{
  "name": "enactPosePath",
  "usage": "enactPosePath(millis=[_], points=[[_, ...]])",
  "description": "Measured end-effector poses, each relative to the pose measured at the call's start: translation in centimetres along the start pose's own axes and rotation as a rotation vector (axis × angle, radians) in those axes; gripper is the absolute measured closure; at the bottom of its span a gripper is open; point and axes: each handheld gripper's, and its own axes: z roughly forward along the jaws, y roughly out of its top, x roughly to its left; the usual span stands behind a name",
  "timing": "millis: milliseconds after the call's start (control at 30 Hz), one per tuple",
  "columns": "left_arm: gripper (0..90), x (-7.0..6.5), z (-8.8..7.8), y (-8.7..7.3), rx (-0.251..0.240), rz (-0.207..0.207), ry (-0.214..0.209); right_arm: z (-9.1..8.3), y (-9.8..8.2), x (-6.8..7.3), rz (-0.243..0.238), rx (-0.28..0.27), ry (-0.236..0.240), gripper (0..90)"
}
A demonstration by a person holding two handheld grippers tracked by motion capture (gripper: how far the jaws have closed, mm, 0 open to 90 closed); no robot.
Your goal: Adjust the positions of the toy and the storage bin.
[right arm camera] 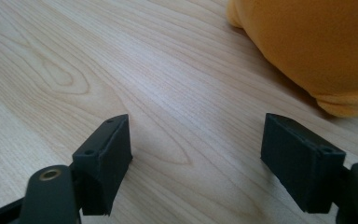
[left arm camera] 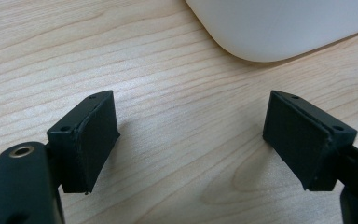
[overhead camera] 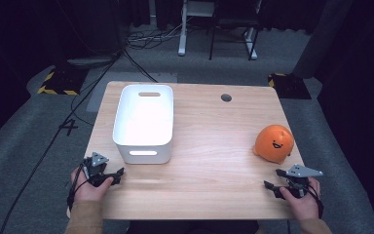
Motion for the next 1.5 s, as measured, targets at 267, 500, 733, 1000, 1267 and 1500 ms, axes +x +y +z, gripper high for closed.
enactPosePath(millis=[267, 500, 733, 1000, 1267, 1500], points=[[23.7, -0.1, -1.3, 0.7, -0.009, -0.032, -0.056, 0.0, 0.0, 0.0, -0.001, 0.001, 0.001, 24.7], [24.9, -0.1, -3.2, 1.8, -0.041, -0.049, -0.083, 0.0, 0.0, 0.0, 0.001, 0.0, 0.001, 24.8], [25.2, -0.4, -5.2, 3.3, -0.084, -0.034, -0.099, 0.0, 0.0, 0.0, 0.0, 0.0, 0.0, 24.8], [25.7, -0.3, -7.6, 4.7, -0.169, -0.035, -0.126, 0.0, 0.0, 0.0, 0.001, 0.001, 0.001, 24.8], [26.6, -0.5, -8.9, 5.7, -0.241, -0.034, -0.126, 0.0, 0.0, 0.0, 0.0, 0.0, 0.0, 24.8], [27.4, -0.7, -9.2, 6.6, -0.328, -0.051, -0.166, 0.0, 0.0, 0.0, 0.0, 0.0, 0.0, 24.7]])
